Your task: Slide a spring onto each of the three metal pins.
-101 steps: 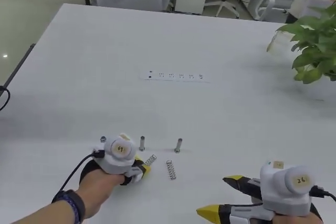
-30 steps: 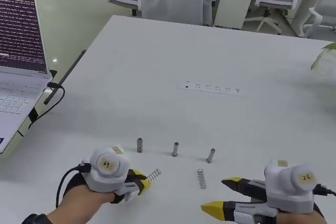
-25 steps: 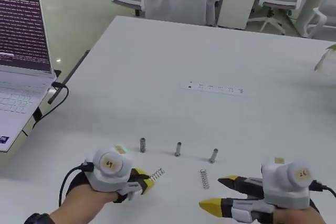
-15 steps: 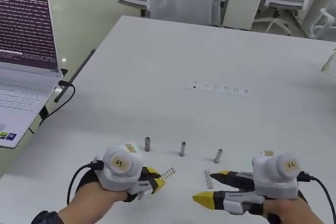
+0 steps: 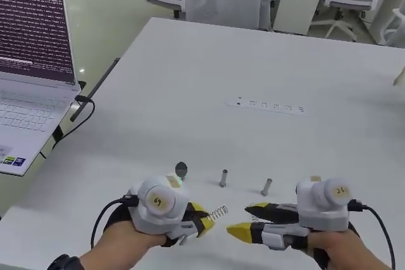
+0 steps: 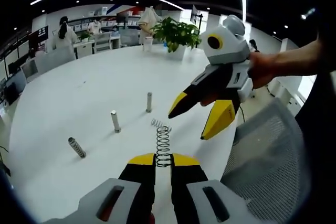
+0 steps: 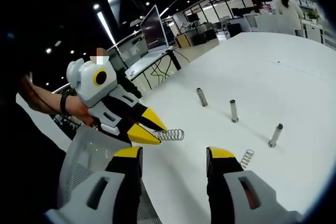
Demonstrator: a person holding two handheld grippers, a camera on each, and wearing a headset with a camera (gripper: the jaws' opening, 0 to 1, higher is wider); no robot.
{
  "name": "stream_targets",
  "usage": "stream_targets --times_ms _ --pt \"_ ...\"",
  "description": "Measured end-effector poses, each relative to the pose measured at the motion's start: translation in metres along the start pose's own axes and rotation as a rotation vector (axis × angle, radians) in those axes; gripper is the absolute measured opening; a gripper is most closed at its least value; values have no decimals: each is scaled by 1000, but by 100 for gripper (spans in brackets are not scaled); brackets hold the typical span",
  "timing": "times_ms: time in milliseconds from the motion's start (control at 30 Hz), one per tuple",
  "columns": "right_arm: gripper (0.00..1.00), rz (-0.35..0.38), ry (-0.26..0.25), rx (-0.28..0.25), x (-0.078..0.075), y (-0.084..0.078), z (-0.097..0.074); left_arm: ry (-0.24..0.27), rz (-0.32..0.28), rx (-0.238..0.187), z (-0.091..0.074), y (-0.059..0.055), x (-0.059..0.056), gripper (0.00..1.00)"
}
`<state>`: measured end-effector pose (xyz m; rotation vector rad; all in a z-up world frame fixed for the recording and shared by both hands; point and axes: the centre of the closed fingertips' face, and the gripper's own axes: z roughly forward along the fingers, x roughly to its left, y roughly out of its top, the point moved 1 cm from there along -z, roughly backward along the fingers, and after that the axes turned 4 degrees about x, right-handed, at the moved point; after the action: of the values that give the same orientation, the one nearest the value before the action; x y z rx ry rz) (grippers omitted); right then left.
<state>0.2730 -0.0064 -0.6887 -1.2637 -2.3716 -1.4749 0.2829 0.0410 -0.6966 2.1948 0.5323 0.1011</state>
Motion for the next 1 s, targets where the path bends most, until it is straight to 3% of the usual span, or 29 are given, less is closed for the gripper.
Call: stream_targets --times_ms 233,533,1000 --pt "42 22 23 -12 1 3 2 -20 36 -9 2 9 -11 3" --pt "33 50 62 -24 6 6 3 -36 67 -9 2 11 -19 3" --pt "22 48 75 -11 11 5 6 -44 97 -7 2 14 -21 3"
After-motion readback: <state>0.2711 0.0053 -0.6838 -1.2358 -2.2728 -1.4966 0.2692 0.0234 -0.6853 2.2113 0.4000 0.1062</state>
